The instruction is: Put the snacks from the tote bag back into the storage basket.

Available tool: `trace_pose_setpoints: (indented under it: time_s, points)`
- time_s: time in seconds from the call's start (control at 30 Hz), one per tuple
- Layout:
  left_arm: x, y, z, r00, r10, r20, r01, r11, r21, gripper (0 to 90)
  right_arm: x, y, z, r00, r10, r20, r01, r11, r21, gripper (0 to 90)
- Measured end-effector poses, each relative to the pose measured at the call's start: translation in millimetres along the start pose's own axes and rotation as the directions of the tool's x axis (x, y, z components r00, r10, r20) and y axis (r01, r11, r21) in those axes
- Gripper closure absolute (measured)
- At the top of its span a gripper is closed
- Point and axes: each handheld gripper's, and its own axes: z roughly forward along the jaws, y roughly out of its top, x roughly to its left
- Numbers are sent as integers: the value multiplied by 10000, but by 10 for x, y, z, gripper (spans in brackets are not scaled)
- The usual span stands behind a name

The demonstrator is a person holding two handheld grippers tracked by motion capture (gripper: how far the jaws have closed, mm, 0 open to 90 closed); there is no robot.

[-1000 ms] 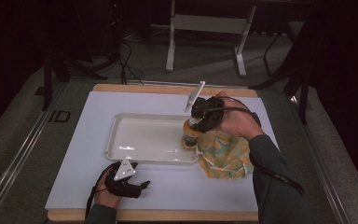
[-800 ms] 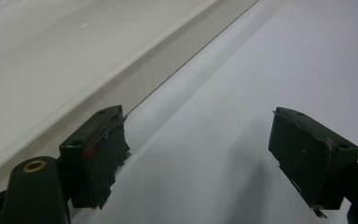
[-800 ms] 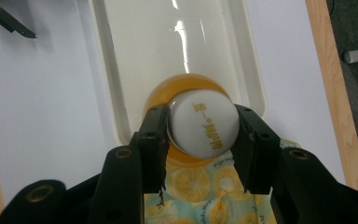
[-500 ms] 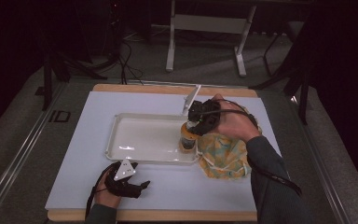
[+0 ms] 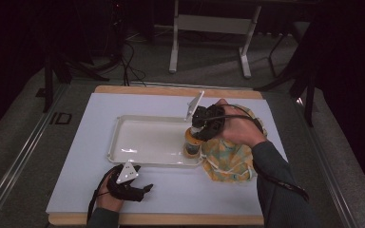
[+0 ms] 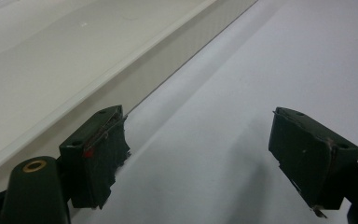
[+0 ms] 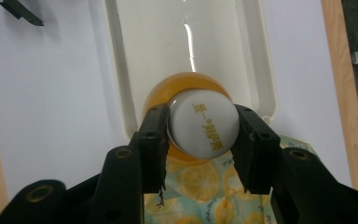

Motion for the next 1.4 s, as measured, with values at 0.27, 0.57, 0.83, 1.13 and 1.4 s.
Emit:
trace_pose_setpoints:
  time_s: [0.27,0.57,0.83,1.13,1.4]
  points:
    - [0,0,0,10000,-15,3,15,10000,-14,191,52,-14,60,9999,-98,-74,98,10000,3,587]
    - [1,1,0,10000,-16,18,16,10000,-17,191,71,-33,111,9999,-113,-79,113,9999,3,587]
    - [-1,2,5,10000,-33,-12,33,10000,8,191,103,-33,152,9999,-67,-112,67,10000,65,587]
    - [-1,2,2,10000,-17,2,17,10000,2,191,125,-19,186,9999,9,-163,-8,10000,78,587]
    - [-2,2,2,10000,-14,-11,14,10000,-2,191,132,-14,198,9998,114,-182,-112,9999,119,587]
